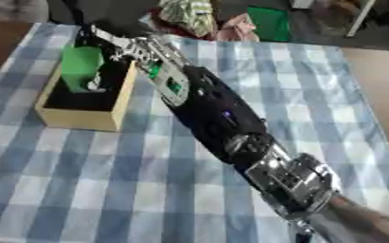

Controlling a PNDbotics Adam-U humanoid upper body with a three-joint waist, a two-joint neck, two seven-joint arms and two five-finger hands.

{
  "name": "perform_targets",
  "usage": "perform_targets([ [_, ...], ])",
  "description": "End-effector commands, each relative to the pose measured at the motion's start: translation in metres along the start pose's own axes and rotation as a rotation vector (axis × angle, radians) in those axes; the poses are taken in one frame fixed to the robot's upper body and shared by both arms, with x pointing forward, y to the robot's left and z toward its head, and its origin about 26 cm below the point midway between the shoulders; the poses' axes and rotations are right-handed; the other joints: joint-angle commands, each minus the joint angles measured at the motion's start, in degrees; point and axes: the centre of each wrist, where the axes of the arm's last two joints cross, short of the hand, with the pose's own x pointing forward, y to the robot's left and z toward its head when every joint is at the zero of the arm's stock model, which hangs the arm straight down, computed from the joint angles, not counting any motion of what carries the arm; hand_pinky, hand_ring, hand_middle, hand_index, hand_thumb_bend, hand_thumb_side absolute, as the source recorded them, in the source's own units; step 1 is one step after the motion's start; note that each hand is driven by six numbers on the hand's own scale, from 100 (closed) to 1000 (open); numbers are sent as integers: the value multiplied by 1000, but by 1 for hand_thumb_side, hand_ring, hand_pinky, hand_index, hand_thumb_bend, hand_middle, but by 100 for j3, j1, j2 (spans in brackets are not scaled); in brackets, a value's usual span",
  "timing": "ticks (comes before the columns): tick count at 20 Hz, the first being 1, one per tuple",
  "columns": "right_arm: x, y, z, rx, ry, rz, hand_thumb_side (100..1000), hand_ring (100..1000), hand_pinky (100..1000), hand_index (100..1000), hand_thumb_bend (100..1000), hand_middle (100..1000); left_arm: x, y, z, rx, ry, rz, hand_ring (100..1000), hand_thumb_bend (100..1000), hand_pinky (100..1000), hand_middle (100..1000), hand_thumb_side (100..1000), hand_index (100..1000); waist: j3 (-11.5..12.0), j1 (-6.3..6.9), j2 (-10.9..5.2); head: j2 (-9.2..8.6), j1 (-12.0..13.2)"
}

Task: Pick up objects on the table and place them in the box.

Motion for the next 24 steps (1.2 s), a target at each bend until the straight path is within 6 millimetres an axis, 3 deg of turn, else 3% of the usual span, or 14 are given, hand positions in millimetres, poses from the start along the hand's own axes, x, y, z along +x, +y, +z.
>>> perform_targets([
  [1,10,-3,-5,-30,-15,47,100,886,785,759,410,609,7,-1,-3,-11,-28,3,575,100,546,492,246,662,17,54,-72,-68,-41],
  [4,12,2,-6,-45,-5,87,104,937,825,894,450,780,7,-1,-3,-11,-27,3,574,100,546,492,246,661,9,49,-68,-65,-31],
  [6,13,3,-5,-67,0,107,125,977,836,925,468,876,7,-1,-3,-9,-27,4,574,100,546,492,246,661,-10,44,-70,-61,-18],
  [11,8,3,-2,-114,20,110,150,1000,854,958,499,942,6,0,-3,-3,-26,3,574,100,546,492,246,661,-82,29,-73,-65,21],
  [17,-1,-12,12,-271,29,41,122,967,789,933,471,853,5,2,-1,14,-20,2,574,100,546,492,246,661,-239,32,-93,-34,122],
  [24,-15,-40,62,-579,-7,-259,100,938,725,916,448,782,2,9,3,60,-14,-5,573,100,546,492,246,661,-650,29,-99,6,344],
])
